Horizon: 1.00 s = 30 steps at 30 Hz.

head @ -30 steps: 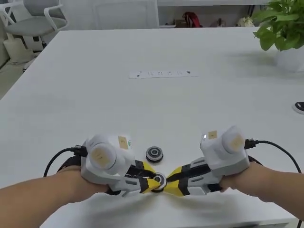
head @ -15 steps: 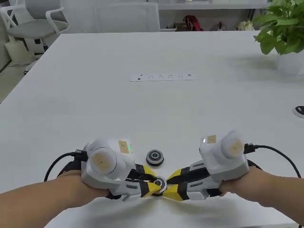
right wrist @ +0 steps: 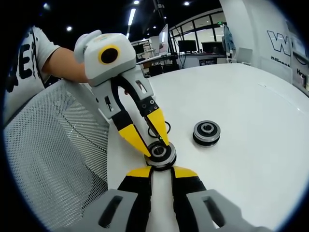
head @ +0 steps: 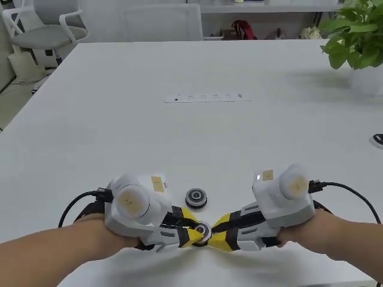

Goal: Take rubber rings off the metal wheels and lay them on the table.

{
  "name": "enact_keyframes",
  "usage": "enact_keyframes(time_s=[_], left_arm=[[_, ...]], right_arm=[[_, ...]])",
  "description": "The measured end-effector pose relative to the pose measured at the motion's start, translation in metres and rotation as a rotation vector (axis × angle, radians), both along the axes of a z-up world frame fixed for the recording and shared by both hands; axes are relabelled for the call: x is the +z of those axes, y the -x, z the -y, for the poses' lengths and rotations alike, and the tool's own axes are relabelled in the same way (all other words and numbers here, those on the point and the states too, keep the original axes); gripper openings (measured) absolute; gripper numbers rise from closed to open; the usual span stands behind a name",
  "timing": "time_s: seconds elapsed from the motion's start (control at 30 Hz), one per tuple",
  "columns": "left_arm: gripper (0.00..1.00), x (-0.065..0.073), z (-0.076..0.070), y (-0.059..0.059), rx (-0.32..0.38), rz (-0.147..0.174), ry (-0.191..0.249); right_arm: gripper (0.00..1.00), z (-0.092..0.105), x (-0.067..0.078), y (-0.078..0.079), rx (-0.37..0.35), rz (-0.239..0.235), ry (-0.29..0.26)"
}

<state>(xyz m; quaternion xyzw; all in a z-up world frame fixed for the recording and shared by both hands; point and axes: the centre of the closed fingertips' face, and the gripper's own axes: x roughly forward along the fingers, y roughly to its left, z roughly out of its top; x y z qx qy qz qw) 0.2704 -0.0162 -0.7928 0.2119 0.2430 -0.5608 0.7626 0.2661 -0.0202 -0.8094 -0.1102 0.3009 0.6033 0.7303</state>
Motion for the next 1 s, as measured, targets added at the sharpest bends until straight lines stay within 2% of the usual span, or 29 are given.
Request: enact_keyframes(time_s=[0.03,0.07,0.47,0.73,1.0], left_arm=[[0.13,0.0000,0.0000,0.0000,0.000,0.000,0.000],[0.13,0.0000,0.0000,0.0000,0.000,0.000,0.000],[0.13,-0.0001,-0.0003,0.0003,0.004,0.004,-0.006],[0.13,-0.0003,-0.0002,0.0000,0.003,0.011,-0.012],[0.13,-0.0006,-0.0002,0.0000,0.005,0.011,-0.011]], right_arm=[[0.06,0.0044,-0.0034,-0.0029,-0.004,0.018,0.033],[0.02,0.0035,-0.0019,-0.0009,0.008,0.007,0.021],[0.01,0.0029,-0.0020,-0.0011,-0.021,-0.026,0.019],[0.00,0.0032,-0.0026,-0.0024,-0.030,-0.026,0.027],[0.00,0.0041,-0.0005,-0.0037,-0.065,-0.077,0.004]])
